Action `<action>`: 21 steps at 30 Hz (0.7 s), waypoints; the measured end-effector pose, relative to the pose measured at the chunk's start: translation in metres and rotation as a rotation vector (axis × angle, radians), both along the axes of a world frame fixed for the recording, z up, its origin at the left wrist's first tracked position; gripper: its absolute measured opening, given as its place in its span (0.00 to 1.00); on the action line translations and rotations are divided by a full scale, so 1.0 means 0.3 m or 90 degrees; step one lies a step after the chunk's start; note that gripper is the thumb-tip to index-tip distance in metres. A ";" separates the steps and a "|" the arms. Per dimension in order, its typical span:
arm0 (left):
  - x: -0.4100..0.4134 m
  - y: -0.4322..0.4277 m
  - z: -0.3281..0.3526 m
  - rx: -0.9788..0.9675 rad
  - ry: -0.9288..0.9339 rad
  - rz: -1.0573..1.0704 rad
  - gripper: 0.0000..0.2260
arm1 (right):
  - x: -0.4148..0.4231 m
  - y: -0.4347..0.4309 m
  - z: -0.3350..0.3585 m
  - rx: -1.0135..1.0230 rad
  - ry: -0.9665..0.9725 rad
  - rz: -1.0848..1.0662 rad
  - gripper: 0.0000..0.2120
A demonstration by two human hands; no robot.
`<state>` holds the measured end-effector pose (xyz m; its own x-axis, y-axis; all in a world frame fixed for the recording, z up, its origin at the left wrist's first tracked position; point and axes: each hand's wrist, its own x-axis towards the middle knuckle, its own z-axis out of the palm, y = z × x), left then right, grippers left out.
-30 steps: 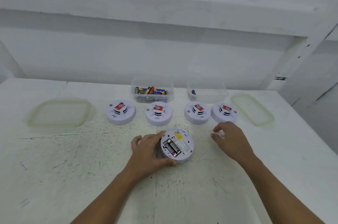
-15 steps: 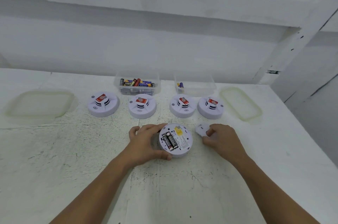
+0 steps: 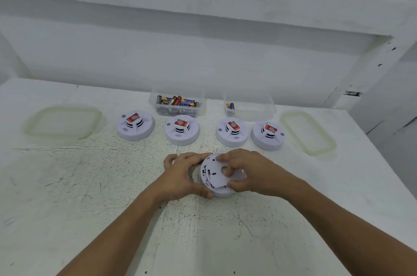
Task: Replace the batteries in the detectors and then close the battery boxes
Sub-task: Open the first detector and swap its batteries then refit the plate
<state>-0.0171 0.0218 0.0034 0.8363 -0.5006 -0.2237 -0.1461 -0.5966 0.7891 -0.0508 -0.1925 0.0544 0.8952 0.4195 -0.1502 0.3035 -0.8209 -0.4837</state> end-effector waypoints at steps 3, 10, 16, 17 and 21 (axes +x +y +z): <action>0.007 0.001 -0.005 -0.001 -0.002 -0.009 0.38 | 0.022 0.013 0.001 -0.044 -0.001 0.057 0.09; 0.018 0.007 -0.024 -0.007 -0.001 -0.005 0.40 | 0.045 0.013 0.005 -0.044 0.029 0.087 0.06; 0.020 0.008 -0.025 -0.001 -0.001 -0.004 0.42 | 0.042 0.003 -0.011 -0.042 0.048 0.078 0.12; 0.022 0.010 -0.030 0.001 -0.003 -0.002 0.42 | 0.039 0.002 -0.017 -0.044 0.051 0.074 0.16; 0.021 0.009 -0.032 0.000 -0.017 -0.006 0.42 | 0.016 -0.003 -0.043 -0.012 0.054 0.061 0.24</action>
